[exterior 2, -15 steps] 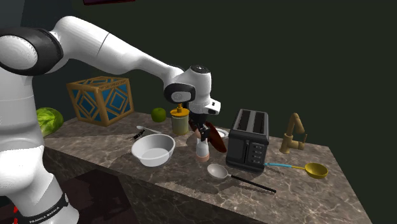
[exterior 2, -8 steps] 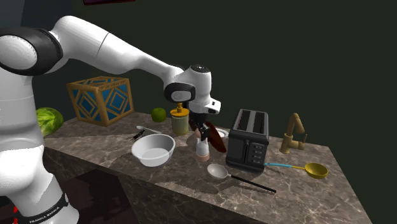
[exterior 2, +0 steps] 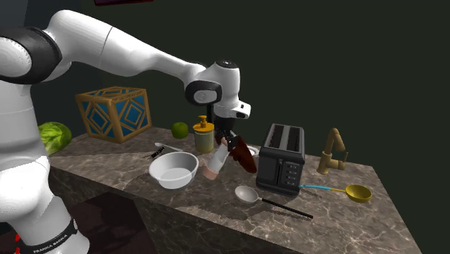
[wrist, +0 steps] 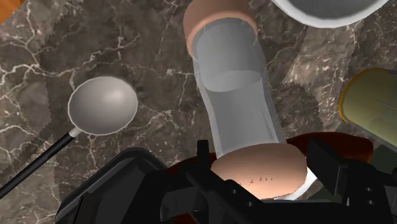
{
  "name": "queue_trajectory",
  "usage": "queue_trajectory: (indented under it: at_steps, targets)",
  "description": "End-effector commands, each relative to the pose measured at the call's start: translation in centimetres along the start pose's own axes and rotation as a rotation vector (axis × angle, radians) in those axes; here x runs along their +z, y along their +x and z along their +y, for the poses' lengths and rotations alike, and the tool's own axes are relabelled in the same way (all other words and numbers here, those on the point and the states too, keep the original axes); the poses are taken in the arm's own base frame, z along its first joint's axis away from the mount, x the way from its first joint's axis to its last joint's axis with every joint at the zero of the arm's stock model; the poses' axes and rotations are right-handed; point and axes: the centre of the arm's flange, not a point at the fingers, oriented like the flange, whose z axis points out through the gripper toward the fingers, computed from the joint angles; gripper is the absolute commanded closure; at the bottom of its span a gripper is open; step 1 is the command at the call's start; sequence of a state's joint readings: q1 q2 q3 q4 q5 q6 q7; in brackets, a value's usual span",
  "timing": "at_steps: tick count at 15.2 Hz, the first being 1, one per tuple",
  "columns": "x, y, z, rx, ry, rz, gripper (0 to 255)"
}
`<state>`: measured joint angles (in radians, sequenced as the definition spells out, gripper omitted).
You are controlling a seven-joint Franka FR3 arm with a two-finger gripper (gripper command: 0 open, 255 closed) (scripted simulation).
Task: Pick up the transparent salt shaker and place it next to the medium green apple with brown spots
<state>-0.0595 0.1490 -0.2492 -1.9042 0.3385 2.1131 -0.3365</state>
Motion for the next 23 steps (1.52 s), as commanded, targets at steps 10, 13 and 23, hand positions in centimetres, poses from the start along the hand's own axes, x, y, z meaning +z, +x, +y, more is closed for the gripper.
queue_trajectory:
  at_steps: [10,13,23]
  targets:
    - [-5.5,0.8,-1.4,0.0,0.0,0.0,255]
    - [-7.1,1.0,-1.7,0.0,0.0,0.0,255]
    - [-12.2,1.7,-3.0,0.0,0.0,0.0,255]
